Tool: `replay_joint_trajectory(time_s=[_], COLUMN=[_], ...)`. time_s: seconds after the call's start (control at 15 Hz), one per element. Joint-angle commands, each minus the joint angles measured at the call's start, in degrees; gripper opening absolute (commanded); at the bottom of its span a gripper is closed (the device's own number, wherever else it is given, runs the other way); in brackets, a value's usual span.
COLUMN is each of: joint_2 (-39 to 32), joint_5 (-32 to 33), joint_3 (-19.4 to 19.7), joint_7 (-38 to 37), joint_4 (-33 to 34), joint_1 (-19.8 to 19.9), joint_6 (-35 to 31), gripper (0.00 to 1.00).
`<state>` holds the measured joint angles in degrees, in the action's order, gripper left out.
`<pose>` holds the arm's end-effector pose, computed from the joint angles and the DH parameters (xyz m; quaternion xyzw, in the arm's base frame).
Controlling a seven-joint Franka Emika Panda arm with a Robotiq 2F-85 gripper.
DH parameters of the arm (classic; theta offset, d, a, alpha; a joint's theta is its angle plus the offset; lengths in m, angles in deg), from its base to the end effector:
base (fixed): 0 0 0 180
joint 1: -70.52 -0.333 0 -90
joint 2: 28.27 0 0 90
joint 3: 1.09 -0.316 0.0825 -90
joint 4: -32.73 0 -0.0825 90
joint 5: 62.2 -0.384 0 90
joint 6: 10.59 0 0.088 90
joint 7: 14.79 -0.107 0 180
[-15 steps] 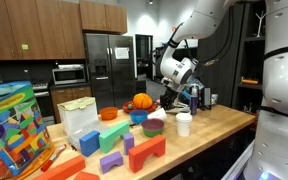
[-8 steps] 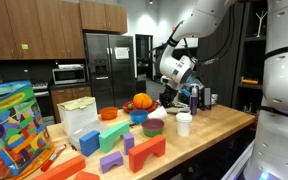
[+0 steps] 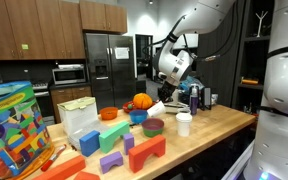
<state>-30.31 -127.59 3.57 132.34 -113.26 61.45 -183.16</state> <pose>0.4589 -0.0317 0.2806 0.6949 0.6724 0.2289 0.1124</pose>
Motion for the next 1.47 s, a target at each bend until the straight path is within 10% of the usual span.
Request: replay_joint_trajectory(time_s=[0.0,1.0,1.13,1.4], joint_2=[3.6,8.1,8.7,7.0], joint_5=[5.4,13.6,26.6,14.4], joint_3=[-0.3,-3.1,-4.5,-7.9], joint_7=[-4.1,-9.9,-21.1,-12.6], joint_4=[-3.7,-13.3,-15.7,-13.0], joint_1=[-0.8,0.1,3.2,3.1], joint_6=[-4.7,-17.7,-18.7,-20.9], gripper=[0.02,0.02,0.02,0.02])
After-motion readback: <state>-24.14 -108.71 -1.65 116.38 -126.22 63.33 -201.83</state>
